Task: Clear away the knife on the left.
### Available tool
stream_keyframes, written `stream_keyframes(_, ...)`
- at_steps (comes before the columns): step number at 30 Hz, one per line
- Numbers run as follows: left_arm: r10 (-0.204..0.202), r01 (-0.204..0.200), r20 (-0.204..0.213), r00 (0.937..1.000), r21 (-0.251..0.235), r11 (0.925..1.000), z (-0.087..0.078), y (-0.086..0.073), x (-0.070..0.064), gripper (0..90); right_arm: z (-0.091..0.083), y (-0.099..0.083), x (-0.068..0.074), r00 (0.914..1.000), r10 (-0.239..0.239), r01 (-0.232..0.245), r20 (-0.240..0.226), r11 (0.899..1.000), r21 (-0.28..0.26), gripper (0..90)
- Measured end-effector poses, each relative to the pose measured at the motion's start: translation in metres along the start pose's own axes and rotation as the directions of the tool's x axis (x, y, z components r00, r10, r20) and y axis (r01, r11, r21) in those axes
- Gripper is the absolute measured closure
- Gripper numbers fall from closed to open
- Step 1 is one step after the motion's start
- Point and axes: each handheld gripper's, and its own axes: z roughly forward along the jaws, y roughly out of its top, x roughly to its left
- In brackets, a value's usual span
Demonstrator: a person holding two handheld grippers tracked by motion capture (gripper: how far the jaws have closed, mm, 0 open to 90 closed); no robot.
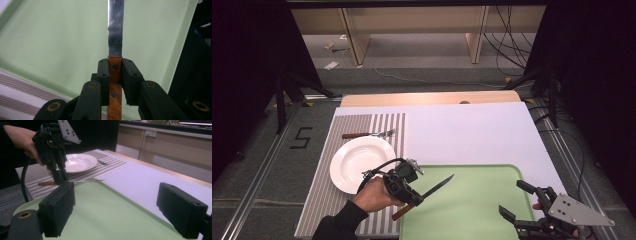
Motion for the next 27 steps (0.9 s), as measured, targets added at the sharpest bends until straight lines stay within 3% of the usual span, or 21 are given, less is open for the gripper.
stream_keyframes(5, -0.014, 0.014, 0.022, 0.9997, 0.012, 0.9998, 0.007, -0.001, -0.002, 77.4, 0.000, 0.000, 0.000, 1.0000, 0.000, 0.000, -0.002, 1.000, -0.001, 16.2)
stream_keyframes(14, -0.006, 0.003, 0.067, 0.9977, 0.054, 0.9985, 0.024, 0.006, -0.013, 77.4, -0.001, 0.000, 0.001, 1.0000, -0.001, 0.001, -0.005, 1.000, 0.002, 16.3)
stream_keyframes(16, -0.011, 0.006, 0.089, 0.9960, 0.053, 0.9986, 0.026, 0.006, -0.013, 77.4, 0.000, 0.000, 0.001, 1.0000, -0.001, 0.001, -0.005, 1.000, 0.002, 16.2)
stream_keyframes(21, -0.040, 0.036, 0.099, 0.9943, 0.049, 0.9982, 0.031, 0.008, -0.008, 77.4, -0.001, 0.000, 0.001, 1.0000, 0.001, -0.001, -0.006, 1.000, 0.000, 16.3)
stream_keyframes(27, -0.047, 0.040, 0.109, 0.9929, 0.067, 0.9970, 0.040, 0.009, -0.008, 77.4, -0.001, 0.000, 0.001, 1.0000, 0.002, -0.002, -0.008, 1.000, -0.001, 16.3)
